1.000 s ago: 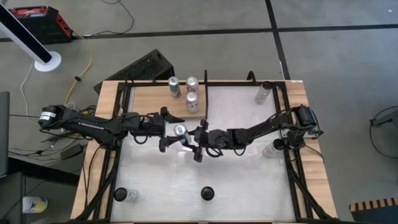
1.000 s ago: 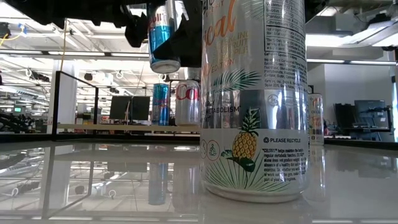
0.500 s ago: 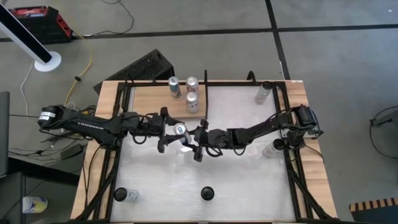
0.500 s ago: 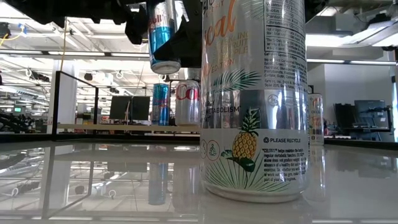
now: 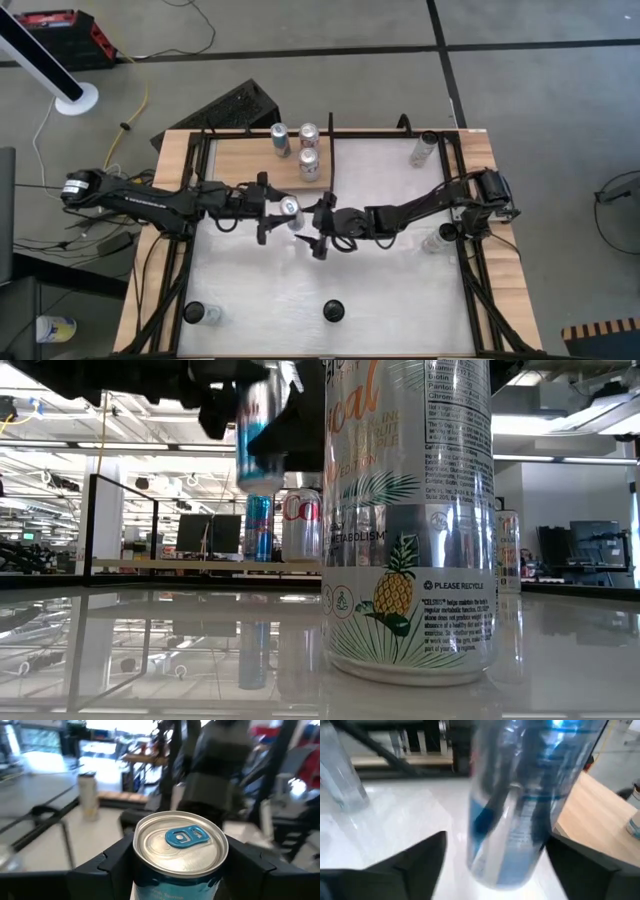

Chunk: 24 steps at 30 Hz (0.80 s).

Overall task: Place canned beverage on shelf
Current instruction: Put the blue soda can on the shelf

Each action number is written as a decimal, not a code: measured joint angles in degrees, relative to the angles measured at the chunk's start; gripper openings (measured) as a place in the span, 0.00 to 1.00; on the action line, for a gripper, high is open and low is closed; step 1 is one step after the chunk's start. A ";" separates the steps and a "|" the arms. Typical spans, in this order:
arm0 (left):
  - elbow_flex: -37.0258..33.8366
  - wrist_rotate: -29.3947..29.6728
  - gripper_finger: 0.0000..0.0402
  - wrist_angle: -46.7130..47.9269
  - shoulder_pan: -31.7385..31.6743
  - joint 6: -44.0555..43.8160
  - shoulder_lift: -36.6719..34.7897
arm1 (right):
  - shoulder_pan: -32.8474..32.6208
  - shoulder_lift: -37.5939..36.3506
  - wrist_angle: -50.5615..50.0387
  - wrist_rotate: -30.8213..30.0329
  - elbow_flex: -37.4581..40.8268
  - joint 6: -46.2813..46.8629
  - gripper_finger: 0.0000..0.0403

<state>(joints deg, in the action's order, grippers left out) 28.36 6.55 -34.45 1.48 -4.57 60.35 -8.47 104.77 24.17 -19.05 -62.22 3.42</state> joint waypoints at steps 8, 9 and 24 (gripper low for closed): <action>-0.02 10.47 0.55 6.59 -1.35 4.02 -3.43 | 0.07 -7.71 -19.35 -0.79 0.01 3.14 0.88; -0.02 11.10 0.55 7.07 -2.26 4.69 -3.68 | 0.07 -9.01 -22.00 -0.83 0.00 4.01 0.87; -0.06 -1.64 0.55 8.15 -25.49 3.03 -2.31 | -4.52 -25.24 -33.13 -11.29 9.85 11.57 0.84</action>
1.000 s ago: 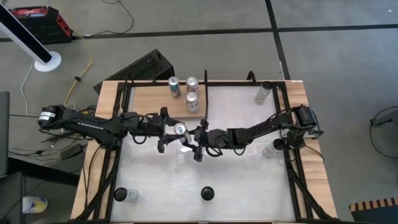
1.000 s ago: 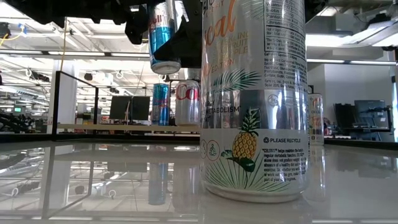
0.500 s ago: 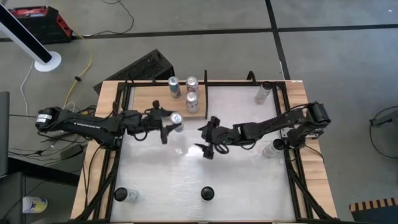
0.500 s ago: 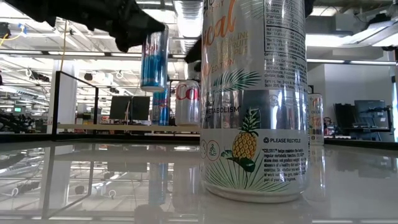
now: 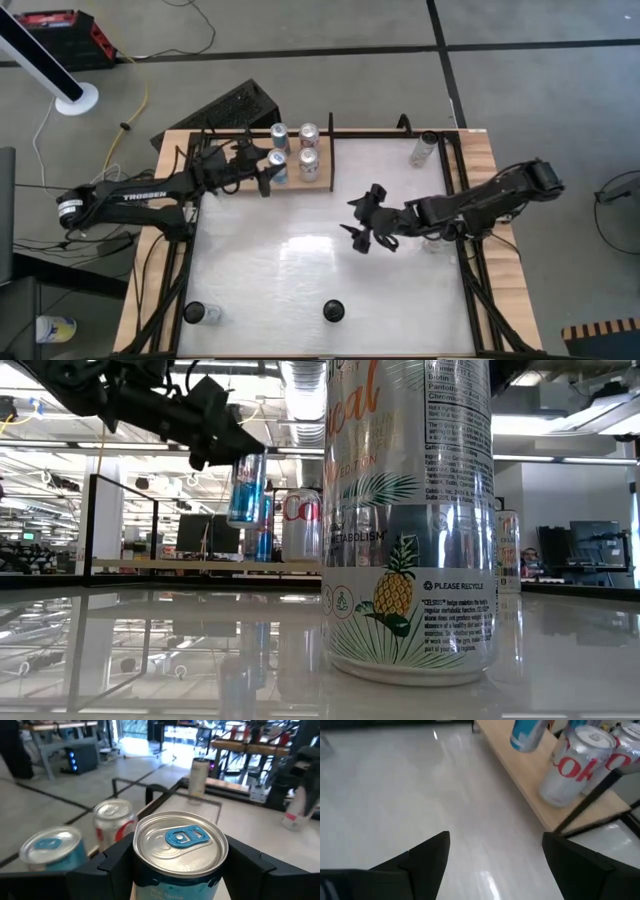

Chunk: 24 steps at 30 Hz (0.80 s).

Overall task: Place canned beverage on shelf
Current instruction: Put the blue soda can on the shelf

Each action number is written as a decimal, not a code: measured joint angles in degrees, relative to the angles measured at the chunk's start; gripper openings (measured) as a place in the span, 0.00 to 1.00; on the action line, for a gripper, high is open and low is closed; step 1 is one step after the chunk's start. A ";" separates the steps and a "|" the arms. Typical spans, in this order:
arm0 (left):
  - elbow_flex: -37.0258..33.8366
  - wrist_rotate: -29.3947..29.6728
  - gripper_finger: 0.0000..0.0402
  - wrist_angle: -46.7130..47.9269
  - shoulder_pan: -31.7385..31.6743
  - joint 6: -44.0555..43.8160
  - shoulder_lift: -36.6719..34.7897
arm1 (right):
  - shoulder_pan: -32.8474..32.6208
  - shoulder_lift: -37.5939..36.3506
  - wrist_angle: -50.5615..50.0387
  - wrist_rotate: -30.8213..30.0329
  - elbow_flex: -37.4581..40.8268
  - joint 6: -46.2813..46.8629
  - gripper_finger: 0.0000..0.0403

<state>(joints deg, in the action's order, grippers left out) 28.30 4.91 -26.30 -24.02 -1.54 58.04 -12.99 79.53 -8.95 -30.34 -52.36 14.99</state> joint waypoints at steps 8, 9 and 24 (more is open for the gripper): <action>-3.37 -2.52 0.55 -8.83 -2.61 0.94 4.54 | -0.05 -0.52 4.95 0.21 4.31 1.38 0.84; -3.48 -2.68 0.55 -9.43 -2.93 0.85 5.58 | -0.05 -0.51 4.65 0.21 4.35 1.52 0.84; -3.30 -5.15 0.55 -14.32 -7.71 0.69 13.01 | -0.49 -0.67 5.18 0.34 4.35 1.94 0.84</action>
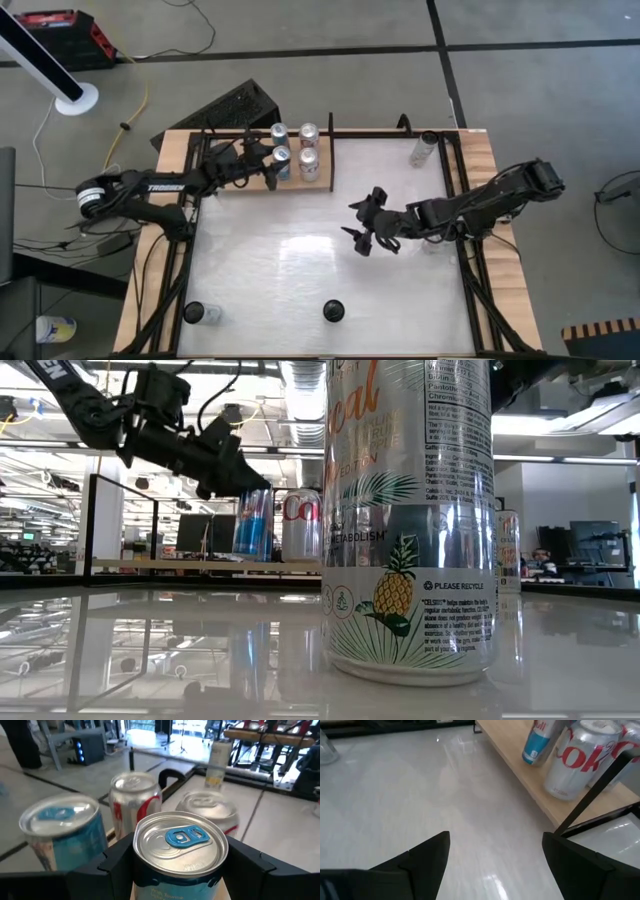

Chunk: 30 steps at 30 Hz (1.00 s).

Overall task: Place canned beverage on shelf
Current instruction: Put the blue soda can on the shelf

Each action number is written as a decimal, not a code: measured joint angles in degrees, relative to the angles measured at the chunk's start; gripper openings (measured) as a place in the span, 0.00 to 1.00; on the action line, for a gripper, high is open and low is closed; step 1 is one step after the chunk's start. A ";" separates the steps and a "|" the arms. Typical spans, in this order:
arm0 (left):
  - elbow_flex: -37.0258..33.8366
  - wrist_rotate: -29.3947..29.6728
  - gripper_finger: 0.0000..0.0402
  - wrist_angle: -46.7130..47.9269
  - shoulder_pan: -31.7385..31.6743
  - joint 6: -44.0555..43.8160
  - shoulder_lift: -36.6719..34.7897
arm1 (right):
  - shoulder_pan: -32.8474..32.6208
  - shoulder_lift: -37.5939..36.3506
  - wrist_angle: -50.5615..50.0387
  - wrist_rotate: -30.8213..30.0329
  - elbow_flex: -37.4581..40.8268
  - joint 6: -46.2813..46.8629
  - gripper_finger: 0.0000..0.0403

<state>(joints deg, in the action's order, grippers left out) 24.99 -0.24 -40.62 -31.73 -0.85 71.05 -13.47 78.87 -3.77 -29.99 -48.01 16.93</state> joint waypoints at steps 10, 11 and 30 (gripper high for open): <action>0.00 -1.04 0.55 -3.53 -0.83 -1.33 2.84 | 0.02 0.05 -0.26 0.27 0.00 0.24 0.84; 0.00 -1.04 0.55 -3.80 -0.83 -1.22 2.84 | 0.04 0.05 -0.26 0.32 0.00 0.23 0.84; 0.07 -1.04 0.57 -1.15 -0.79 0.77 2.73 | 0.00 0.05 -0.31 0.39 0.00 1.16 0.84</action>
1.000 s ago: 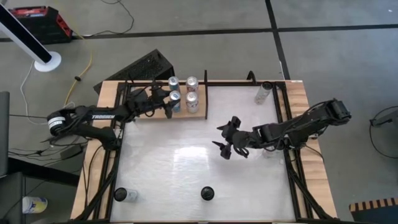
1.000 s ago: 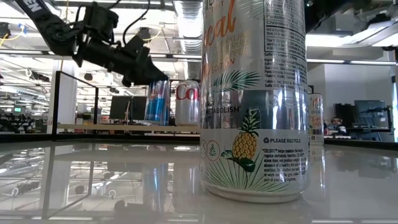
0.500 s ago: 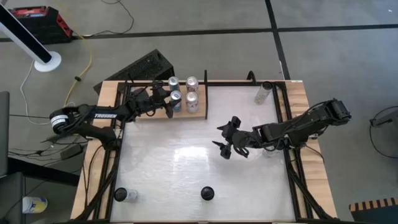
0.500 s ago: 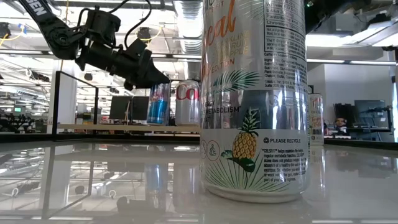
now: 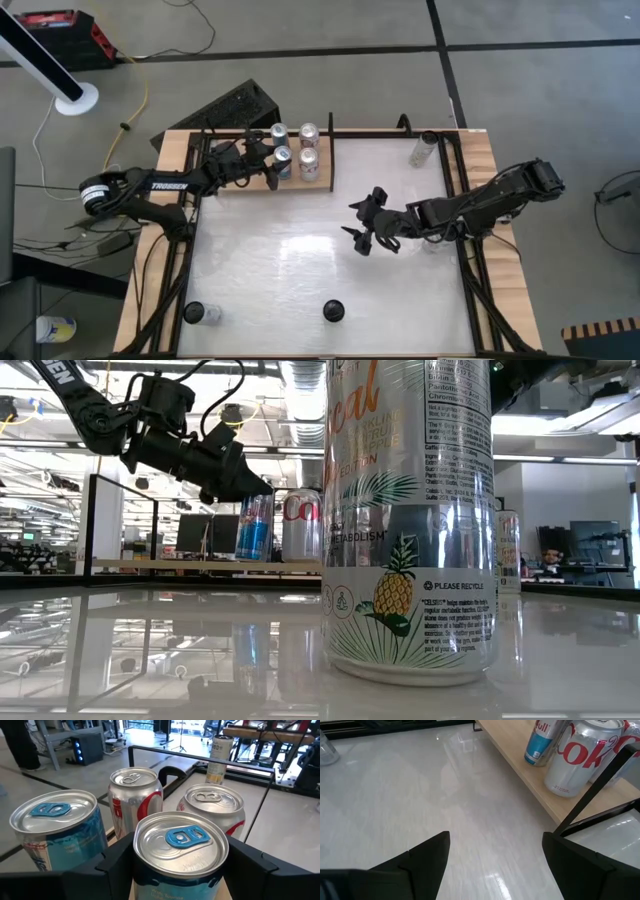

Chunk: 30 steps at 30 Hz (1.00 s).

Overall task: Place canned beverage on shelf
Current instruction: Put the blue soda can on the shelf

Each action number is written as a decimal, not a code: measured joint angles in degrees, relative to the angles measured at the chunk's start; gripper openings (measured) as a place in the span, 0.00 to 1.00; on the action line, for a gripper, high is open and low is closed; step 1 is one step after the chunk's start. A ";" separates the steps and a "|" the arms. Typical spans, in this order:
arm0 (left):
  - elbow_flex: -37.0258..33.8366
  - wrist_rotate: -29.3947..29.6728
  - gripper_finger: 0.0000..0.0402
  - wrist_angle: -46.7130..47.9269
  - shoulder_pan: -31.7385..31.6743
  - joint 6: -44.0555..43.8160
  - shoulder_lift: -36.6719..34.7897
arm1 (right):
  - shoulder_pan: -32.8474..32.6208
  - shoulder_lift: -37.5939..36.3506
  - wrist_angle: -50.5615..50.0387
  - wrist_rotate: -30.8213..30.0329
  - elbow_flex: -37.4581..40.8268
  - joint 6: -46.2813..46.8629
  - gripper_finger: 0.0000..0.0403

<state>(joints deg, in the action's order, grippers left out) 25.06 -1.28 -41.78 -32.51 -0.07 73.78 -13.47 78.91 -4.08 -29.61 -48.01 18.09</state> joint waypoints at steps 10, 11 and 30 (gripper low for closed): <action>0.02 0.10 0.58 2.19 0.00 -0.03 -0.04 | 0.00 0.00 0.00 0.05 0.00 0.05 0.84; 0.02 0.11 0.58 2.21 0.00 -0.06 -0.04 | 0.00 0.00 -0.01 0.05 0.00 0.05 0.84; -0.15 0.23 0.58 4.46 0.00 -0.69 -4.39 | 0.00 0.00 0.25 0.22 0.00 0.12 0.84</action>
<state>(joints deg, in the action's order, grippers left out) 24.91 -1.05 -37.31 -32.51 -0.76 69.39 -13.47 78.91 -3.83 -29.39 -48.01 18.21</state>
